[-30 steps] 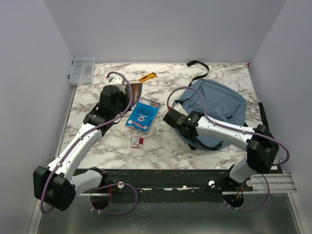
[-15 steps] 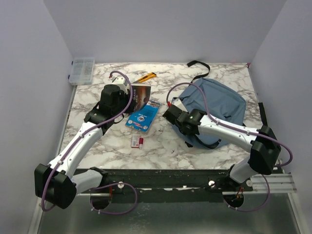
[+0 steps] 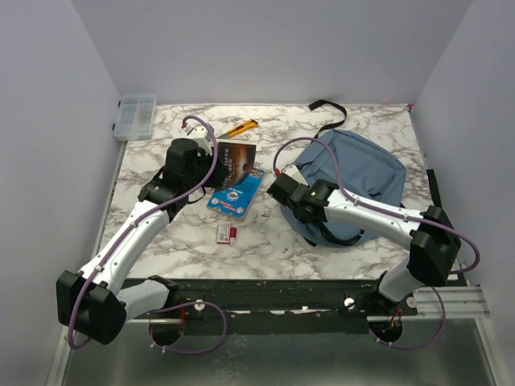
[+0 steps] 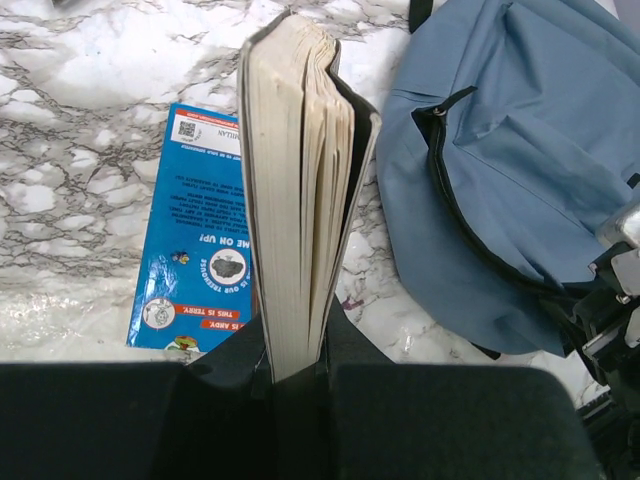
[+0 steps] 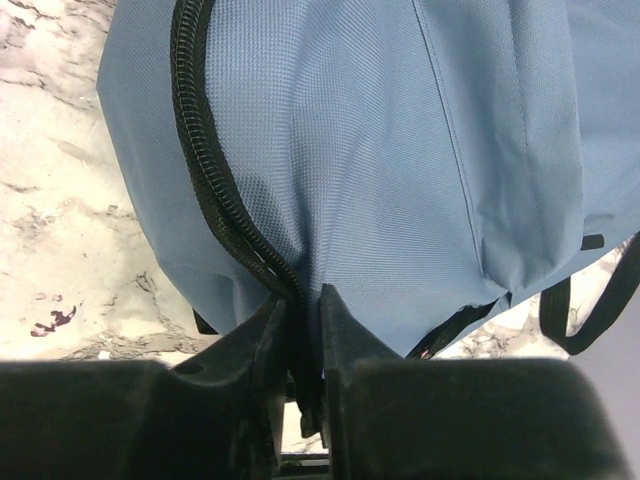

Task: Pack the student bag
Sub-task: Place the book in the student bag.

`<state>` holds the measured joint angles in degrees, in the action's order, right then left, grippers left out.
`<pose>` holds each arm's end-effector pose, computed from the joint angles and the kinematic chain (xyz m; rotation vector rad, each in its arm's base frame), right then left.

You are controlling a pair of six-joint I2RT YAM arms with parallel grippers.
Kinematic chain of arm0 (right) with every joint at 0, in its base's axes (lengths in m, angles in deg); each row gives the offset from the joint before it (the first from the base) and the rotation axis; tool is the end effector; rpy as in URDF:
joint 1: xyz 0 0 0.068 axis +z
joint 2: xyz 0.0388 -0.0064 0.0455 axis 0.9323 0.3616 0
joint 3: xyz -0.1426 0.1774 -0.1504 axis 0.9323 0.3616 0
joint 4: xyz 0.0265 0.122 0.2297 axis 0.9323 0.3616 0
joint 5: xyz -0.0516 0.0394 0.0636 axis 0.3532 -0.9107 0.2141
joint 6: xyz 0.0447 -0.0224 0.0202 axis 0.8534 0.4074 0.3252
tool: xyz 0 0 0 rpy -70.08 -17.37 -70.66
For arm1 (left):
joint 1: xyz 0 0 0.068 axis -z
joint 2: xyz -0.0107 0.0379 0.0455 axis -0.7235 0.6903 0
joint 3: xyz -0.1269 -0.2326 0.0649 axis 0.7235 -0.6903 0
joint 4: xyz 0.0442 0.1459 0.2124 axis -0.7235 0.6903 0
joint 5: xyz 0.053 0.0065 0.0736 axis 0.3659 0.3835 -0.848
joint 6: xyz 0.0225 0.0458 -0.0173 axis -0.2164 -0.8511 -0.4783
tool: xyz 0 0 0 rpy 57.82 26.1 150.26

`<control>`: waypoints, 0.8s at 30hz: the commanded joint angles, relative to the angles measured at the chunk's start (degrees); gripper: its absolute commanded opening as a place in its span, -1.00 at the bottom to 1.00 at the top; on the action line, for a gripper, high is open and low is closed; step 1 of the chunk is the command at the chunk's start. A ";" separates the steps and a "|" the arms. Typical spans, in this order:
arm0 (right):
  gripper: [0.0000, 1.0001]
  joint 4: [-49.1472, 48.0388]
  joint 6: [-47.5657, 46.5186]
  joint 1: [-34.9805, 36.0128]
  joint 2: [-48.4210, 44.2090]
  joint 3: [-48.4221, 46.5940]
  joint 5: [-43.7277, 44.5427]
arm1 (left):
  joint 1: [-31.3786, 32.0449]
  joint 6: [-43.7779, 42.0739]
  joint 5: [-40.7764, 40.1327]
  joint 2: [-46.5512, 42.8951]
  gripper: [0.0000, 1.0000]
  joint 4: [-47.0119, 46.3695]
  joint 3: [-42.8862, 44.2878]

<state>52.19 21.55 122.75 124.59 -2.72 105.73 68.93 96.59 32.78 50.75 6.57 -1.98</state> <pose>0.1941 0.2320 0.2468 -0.6884 2.4107 -0.4175 0.2356 -0.1028 0.3230 0.0994 2.0962 -0.6035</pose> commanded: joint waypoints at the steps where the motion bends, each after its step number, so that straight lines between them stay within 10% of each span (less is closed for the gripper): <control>1: -0.75 -0.50 0.19 0.01 -0.68 -0.86 -0.38 | -0.30 1.08 3.24 -0.30 -1.00 -2.76 2.85; 10: -0.99 -1.04 7.63 -4.13 -1.68 -6.90 3.47 | -0.62 10.46 12.22 -2.95 -1.00 -1.29 2.24; 24: -0.99 -12.94 11.55 -20.26 -8.92 -10.37 -27.37 | -3.28 50.73 37.38 -2.94 -1.00 -19.19 -10.54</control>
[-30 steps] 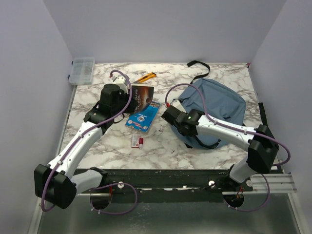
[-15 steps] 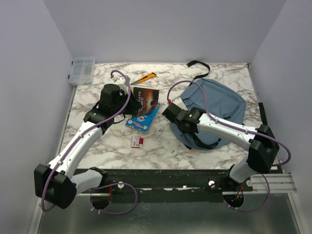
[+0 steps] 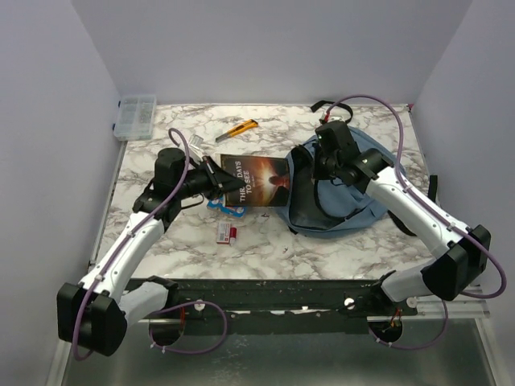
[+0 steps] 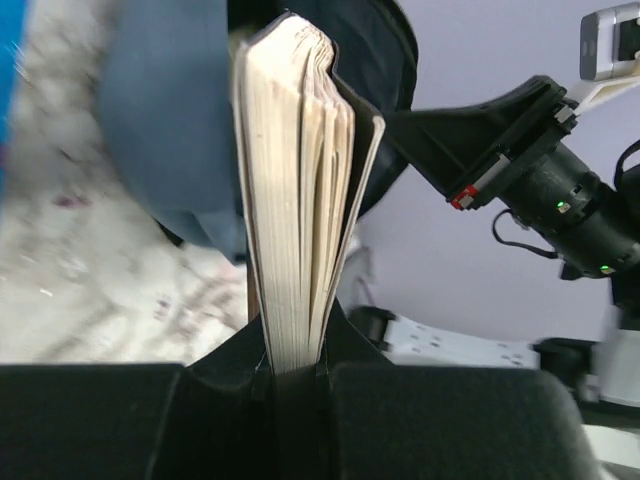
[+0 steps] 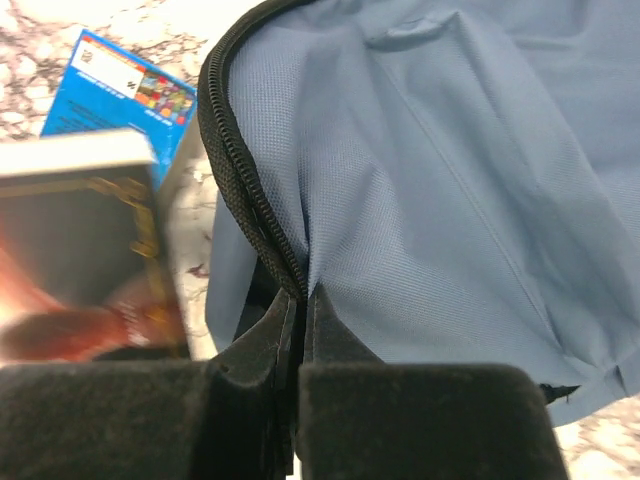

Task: Pack the student bag
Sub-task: Place the book in the student bag.

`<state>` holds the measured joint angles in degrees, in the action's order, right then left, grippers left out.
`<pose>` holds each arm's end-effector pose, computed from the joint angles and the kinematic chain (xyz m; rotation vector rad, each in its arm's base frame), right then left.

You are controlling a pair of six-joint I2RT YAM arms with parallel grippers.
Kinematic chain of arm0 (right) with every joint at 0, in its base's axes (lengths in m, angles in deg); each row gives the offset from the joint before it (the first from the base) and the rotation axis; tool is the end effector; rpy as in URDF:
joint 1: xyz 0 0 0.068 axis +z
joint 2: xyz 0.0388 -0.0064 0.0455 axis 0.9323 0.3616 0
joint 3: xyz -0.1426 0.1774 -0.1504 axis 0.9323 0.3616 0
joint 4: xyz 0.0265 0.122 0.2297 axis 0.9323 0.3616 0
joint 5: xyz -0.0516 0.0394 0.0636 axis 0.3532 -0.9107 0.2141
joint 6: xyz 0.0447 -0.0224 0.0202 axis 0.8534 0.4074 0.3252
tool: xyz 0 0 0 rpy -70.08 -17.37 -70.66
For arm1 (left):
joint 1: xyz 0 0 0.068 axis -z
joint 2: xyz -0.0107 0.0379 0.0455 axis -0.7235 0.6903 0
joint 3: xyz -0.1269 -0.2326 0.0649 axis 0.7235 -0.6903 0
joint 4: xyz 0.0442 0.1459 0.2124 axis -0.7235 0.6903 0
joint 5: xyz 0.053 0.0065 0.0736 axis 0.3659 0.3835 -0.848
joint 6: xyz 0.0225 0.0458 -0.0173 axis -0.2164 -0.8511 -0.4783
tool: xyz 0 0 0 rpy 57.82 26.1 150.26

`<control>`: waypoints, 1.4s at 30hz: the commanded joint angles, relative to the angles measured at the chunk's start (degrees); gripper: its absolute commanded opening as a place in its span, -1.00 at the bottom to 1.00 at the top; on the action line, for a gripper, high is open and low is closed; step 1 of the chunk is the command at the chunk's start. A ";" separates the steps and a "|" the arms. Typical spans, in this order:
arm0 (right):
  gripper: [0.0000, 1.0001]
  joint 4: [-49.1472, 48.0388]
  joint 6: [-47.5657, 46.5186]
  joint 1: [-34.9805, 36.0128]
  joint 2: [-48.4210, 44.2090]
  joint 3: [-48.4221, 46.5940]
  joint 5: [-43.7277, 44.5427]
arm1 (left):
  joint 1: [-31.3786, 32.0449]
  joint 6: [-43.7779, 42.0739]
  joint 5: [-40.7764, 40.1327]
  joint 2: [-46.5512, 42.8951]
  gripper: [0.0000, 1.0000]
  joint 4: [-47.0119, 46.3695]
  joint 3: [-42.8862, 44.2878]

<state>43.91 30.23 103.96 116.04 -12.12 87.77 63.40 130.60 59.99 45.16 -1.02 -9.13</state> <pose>0.2544 0.1664 0.3433 -0.0641 2.3252 0.1716 0.2177 -0.0878 0.3168 -0.2729 2.1330 -1.3779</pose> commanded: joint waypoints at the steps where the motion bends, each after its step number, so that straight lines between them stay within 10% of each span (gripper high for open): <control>1: -0.99 -5.04 3.46 -1.79 -0.37 -0.92 -10.40 | 3.31 18.11 9.19 3.44 -1.00 -12.40 -3.95; 17: -0.99 -6.45 6.96 -2.22 -3.21 -0.96 -15.01 | 18.58 40.56 -13.71 24.90 -1.00 -30.42 0.88; 31: -0.99 -7.81 9.12 -2.20 -3.04 -0.32 -23.88 | 28.06 37.95 -35.82 42.03 -1.00 -57.59 8.67; 42: -0.99 -4.33 7.57 -2.20 -3.47 -1.42 -18.52 | 33.24 39.91 -46.65 59.42 -1.00 -51.98 25.25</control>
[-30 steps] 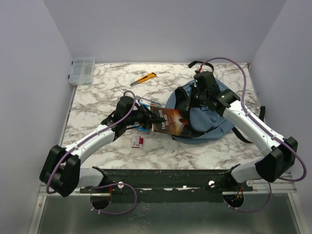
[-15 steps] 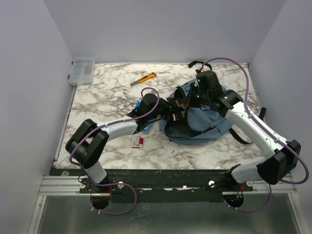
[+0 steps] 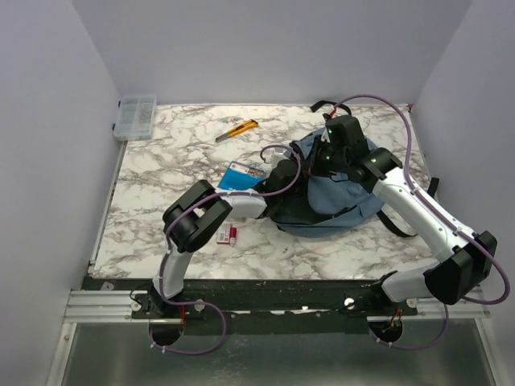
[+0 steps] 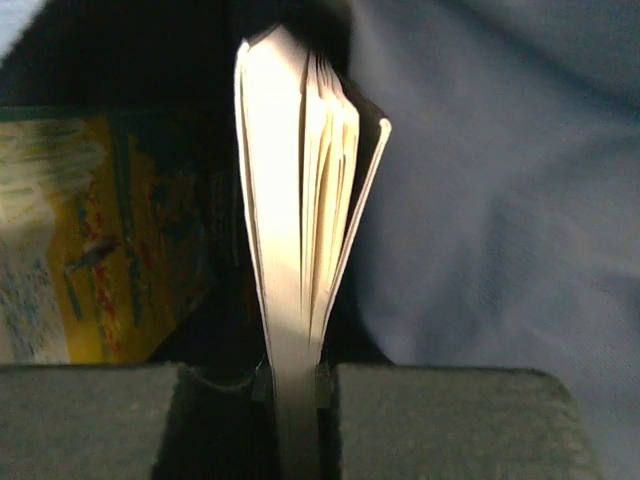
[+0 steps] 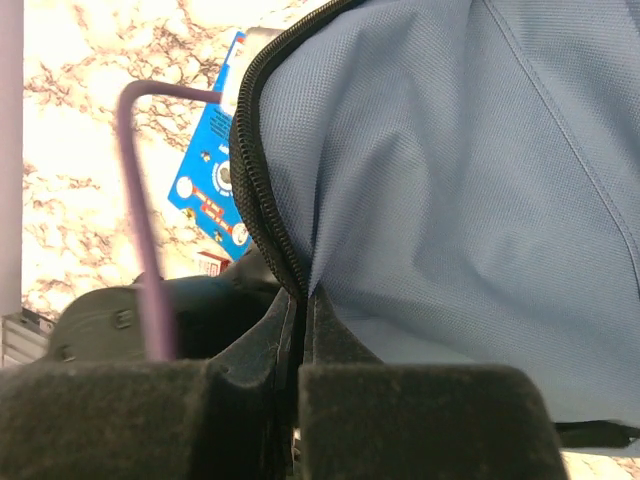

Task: Pack the student bag
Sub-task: Place the book in the student bag.

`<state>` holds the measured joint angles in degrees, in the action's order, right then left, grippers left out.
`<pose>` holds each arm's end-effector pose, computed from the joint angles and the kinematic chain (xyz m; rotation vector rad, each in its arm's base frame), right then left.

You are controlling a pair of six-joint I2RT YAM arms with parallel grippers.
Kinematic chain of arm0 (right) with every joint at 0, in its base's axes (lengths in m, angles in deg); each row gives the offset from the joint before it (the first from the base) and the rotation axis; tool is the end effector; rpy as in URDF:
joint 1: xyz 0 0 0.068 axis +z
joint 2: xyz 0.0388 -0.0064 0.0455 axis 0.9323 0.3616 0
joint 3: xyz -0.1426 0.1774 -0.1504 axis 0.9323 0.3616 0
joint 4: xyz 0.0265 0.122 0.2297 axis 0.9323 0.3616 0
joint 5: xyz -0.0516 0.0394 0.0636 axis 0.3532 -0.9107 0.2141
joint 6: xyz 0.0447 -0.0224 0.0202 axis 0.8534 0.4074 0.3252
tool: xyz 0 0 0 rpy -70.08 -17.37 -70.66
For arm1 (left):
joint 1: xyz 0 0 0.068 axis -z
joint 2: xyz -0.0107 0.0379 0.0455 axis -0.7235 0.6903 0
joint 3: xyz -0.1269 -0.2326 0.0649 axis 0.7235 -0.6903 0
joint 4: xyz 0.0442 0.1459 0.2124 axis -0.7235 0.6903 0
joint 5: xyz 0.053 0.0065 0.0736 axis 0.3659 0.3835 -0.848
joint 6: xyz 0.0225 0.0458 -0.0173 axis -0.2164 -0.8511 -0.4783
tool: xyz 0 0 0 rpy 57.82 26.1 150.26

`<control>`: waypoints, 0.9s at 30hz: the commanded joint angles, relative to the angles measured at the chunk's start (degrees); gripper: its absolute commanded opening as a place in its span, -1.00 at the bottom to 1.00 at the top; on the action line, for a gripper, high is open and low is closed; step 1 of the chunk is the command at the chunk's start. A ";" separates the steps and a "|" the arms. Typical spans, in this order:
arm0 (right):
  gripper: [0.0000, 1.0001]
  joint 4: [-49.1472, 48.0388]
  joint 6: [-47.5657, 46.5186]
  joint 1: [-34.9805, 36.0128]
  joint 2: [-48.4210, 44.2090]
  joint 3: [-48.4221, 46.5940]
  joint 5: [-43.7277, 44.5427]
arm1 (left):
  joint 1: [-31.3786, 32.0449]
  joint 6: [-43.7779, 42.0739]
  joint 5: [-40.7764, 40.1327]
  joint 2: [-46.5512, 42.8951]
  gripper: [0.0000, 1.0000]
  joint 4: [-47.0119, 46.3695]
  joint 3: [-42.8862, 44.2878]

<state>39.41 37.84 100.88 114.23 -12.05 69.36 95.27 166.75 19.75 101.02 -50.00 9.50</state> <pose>0.2565 0.1617 0.3571 -0.0026 2.3319 0.6119 0.2979 -0.3363 0.1926 -0.8386 1.8967 -1.6162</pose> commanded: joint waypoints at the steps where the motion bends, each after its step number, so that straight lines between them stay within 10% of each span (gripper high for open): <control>1: -0.99 0.38 -0.33 0.81 -2.16 -0.99 0.78 | 1.35 4.24 -6.94 4.10 -1.00 -0.09 7.60; 4: -0.99 1.22 -1.15 0.87 -3.04 0.22 4.61 | 1.52 2.18 -8.27 4.40 -0.99 8.74 10.51; 16: -0.99 1.44 -2.97 0.79 -2.60 1.47 9.65 | 1.18 -4.14 1.76 3.04 0.38 22.68 11.58; 27: -0.99 1.99 -7.38 0.75 -2.66 2.84 8.39 | 0.56 -11.46 5.52 -2.60 0.38 24.80 4.67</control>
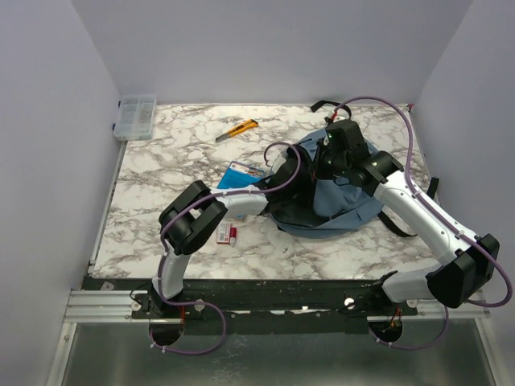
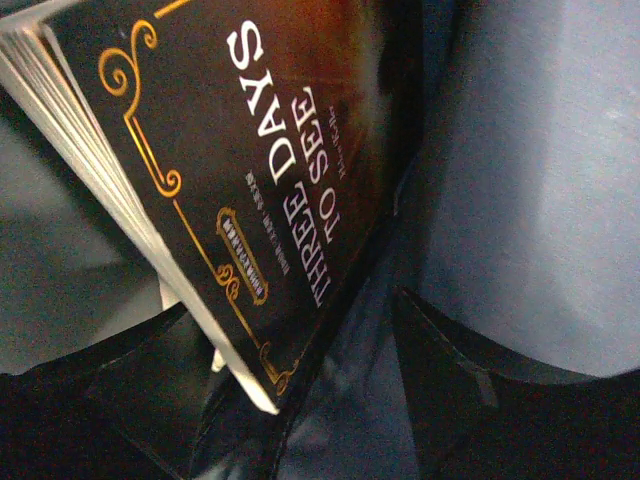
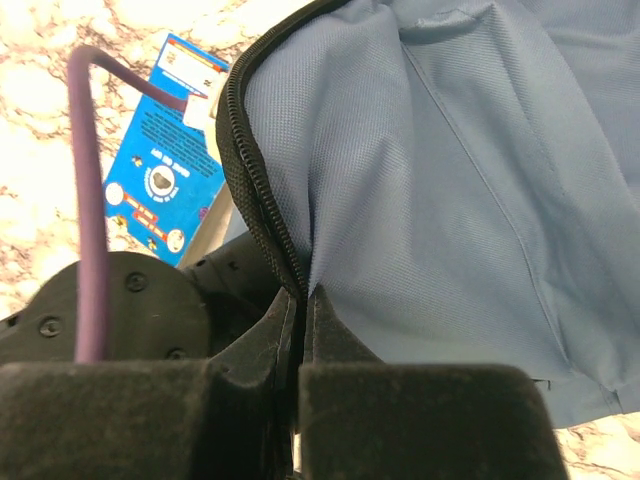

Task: Pack the student bag
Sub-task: Place the book in the student bag.

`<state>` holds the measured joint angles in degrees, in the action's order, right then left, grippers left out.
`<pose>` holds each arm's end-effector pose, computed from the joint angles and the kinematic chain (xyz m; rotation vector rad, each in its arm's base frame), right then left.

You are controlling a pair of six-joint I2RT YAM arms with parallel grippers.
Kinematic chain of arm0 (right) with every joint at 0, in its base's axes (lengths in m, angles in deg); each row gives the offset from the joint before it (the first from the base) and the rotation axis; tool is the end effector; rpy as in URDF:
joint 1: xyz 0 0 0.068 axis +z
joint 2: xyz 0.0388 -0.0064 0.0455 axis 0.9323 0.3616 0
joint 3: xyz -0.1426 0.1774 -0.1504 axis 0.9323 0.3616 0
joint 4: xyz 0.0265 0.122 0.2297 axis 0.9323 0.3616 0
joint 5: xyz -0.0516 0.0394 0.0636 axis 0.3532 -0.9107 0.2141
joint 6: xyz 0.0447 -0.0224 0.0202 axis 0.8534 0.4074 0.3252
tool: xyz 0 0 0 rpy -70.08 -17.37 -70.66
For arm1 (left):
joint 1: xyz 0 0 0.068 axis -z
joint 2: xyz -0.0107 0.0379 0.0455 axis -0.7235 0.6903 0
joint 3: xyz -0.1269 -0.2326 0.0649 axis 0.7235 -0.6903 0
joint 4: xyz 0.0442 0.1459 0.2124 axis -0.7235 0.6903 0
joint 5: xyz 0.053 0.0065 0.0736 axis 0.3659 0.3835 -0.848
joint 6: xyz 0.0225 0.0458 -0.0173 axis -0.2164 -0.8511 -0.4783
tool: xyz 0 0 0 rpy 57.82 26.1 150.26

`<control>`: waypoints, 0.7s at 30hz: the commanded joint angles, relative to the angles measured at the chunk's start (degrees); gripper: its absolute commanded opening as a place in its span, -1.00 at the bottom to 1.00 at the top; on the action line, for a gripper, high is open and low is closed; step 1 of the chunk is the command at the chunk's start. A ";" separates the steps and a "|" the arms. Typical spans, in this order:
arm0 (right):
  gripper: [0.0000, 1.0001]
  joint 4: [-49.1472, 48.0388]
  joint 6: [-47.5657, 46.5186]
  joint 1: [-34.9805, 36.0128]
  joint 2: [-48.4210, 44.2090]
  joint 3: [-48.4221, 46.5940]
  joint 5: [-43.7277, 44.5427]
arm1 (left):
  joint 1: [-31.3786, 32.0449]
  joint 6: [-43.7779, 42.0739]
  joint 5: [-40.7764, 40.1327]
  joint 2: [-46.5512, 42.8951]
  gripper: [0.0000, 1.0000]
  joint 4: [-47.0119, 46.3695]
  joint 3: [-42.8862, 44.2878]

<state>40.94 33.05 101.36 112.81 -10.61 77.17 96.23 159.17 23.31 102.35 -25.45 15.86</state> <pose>0.2506 0.1552 0.3536 -0.0363 2.3119 0.4162 0.2938 -0.3465 0.1737 -0.7306 2.2771 -1.2780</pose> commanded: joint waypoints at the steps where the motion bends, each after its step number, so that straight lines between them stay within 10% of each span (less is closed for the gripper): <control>1: -0.99 0.35 -2.71 0.24 -1.27 1.61 0.66 | -0.49 -4.20 1.81 -4.37 0.30 0.28 -1.96; 5: -0.99 1.51 -2.62 0.22 -0.42 0.76 1.02 | -0.34 -5.01 0.94 -5.29 -0.19 0.33 -1.97; 10: -0.99 3.47 -1.53 -0.59 -2.34 -0.21 4.92 | 0.59 -2.60 -0.57 -6.59 -0.19 0.36 -3.47; 21: -0.99 6.68 -2.32 -2.02 -5.52 -2.35 11.74 | -0.11 -9.93 1.79 -11.35 0.70 8.08 -3.70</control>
<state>44.98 31.32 100.09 109.40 -11.75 83.50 96.41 155.10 24.03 97.26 -21.32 12.95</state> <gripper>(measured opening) 0.015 0.788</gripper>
